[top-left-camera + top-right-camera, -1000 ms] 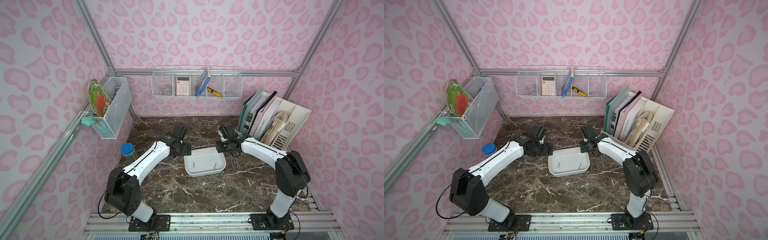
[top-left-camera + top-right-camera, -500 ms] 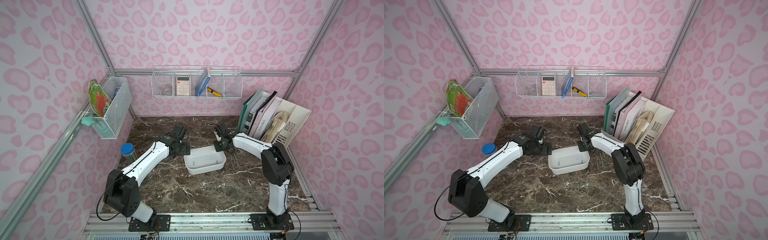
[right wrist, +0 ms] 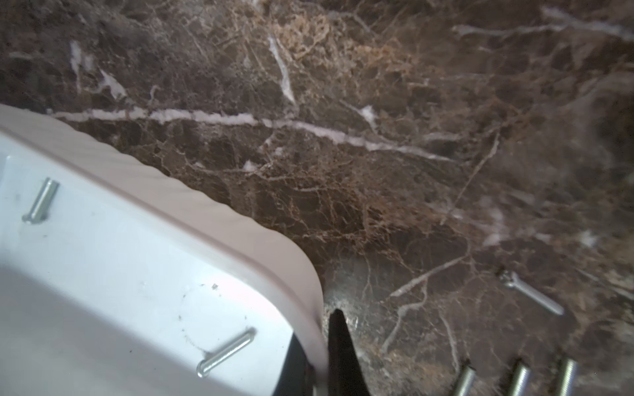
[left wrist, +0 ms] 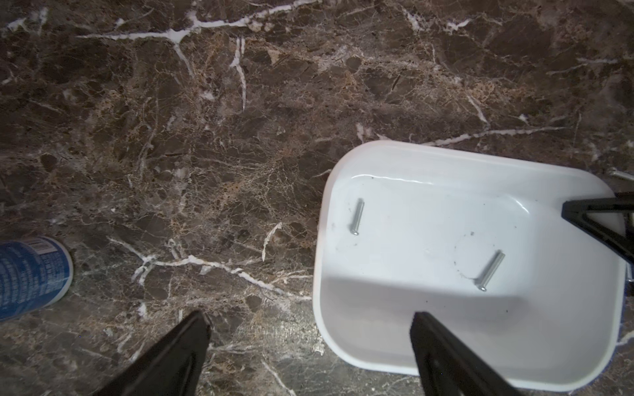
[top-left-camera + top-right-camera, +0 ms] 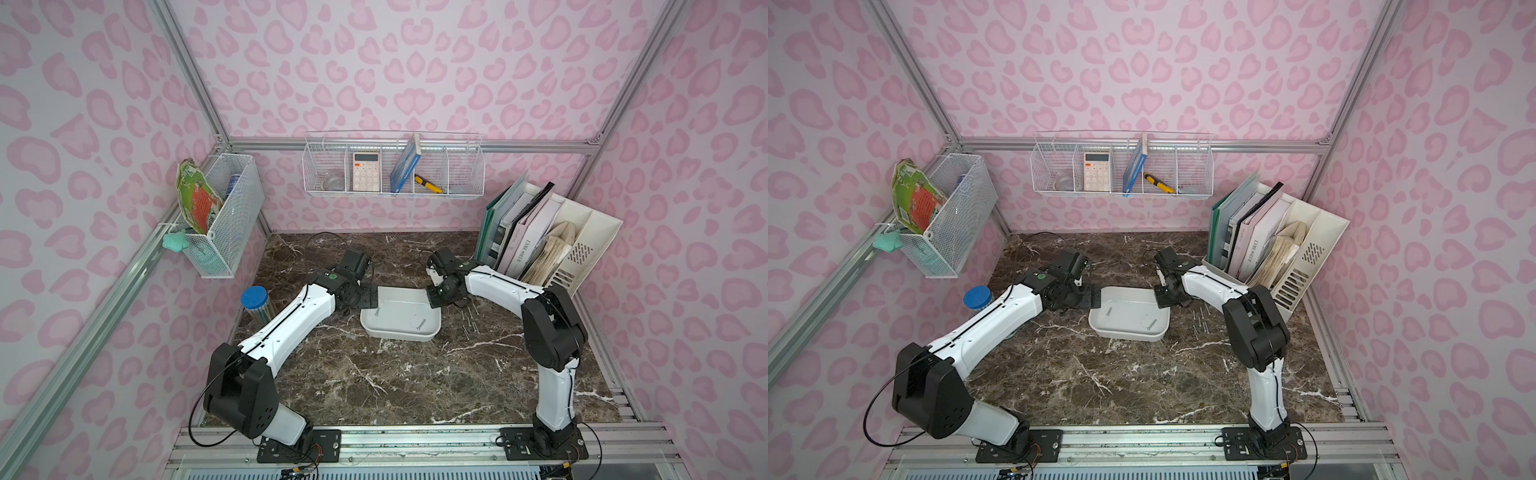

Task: Take out the screws from the storage box
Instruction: Adjust the storage box at the center of the board.

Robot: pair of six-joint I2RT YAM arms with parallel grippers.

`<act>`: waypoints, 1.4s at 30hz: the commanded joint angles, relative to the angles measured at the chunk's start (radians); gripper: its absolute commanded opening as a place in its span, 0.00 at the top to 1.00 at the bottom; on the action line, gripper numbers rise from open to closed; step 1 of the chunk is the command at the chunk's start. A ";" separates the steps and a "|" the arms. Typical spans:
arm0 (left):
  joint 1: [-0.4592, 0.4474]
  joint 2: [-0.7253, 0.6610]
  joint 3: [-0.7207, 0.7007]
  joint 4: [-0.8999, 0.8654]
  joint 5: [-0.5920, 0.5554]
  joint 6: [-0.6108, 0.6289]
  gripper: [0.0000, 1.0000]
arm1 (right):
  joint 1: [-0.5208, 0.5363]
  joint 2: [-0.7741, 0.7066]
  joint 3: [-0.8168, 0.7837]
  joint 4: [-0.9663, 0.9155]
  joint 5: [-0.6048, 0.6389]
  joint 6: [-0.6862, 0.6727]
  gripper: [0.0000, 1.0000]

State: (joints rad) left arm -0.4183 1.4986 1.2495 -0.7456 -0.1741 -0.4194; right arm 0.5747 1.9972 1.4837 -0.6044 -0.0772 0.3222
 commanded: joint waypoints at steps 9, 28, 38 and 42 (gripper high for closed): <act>0.039 -0.111 -0.042 0.038 -0.083 0.017 0.03 | -0.088 -0.020 -0.057 0.030 -0.403 0.032 1.00; 0.042 -0.098 -0.038 0.035 -0.020 0.021 0.03 | -0.083 0.019 -0.008 0.004 -0.255 0.009 1.00; 0.043 -0.039 -0.015 0.008 0.011 0.014 0.03 | -0.041 0.083 0.075 -0.047 -0.137 -0.012 0.99; 0.042 -0.027 -0.012 0.005 0.015 0.014 0.03 | -0.030 0.094 0.100 -0.060 -0.097 -0.012 0.90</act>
State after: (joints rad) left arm -0.3759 1.4658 1.2297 -0.7120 -0.1707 -0.4118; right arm 0.5381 2.0804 1.5738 -0.6235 -0.2527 0.3191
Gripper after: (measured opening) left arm 0.969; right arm 0.103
